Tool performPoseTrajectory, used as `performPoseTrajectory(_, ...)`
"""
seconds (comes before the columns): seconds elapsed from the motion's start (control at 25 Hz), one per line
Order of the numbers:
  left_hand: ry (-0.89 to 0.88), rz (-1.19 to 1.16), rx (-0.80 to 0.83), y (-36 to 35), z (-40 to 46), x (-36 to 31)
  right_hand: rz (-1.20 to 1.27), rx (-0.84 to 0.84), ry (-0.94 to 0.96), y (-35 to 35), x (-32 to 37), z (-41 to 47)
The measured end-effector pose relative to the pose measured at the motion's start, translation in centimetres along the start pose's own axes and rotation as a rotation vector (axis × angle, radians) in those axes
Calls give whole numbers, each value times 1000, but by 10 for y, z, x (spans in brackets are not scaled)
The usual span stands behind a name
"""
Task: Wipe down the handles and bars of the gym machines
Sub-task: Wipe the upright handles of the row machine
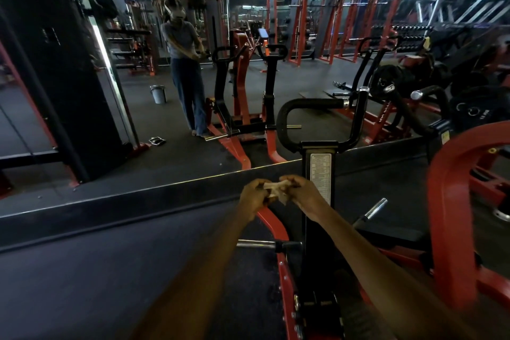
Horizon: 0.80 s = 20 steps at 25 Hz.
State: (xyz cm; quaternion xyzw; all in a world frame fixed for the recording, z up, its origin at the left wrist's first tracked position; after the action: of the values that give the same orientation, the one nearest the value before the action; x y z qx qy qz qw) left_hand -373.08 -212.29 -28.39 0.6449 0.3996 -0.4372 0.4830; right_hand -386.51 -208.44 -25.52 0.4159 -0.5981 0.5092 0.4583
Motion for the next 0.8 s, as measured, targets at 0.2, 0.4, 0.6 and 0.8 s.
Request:
performPoseTrajectory(0.2,106,-313,37,-5,-4,1,34,-31,-12,0,1,0)
performPoseTrajectory(0.4,65,-304,18,-1,0,4,170,-45,-30,5,1,1)
performPoseTrajectory(0.6,7,-307,57,0,3,5,-46,51,79,2,7,-3)
performPoseTrajectory(0.8,7,-314,157,-2,-1,3,-231,-184,161,9,10,4)
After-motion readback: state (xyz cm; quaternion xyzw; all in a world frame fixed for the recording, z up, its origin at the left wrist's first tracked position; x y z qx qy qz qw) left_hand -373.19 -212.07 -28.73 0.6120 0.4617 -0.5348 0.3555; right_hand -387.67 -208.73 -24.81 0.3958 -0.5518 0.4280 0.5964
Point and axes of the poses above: each hand's wrist, its own z-axis towards the middle knuckle, its own y-axis out of the back of the hand, x = y × z, the point moved 8 cm from there along z, towards the middle knuckle, and after that the axes turned 15 degrees about z, right-handed, at the moved point
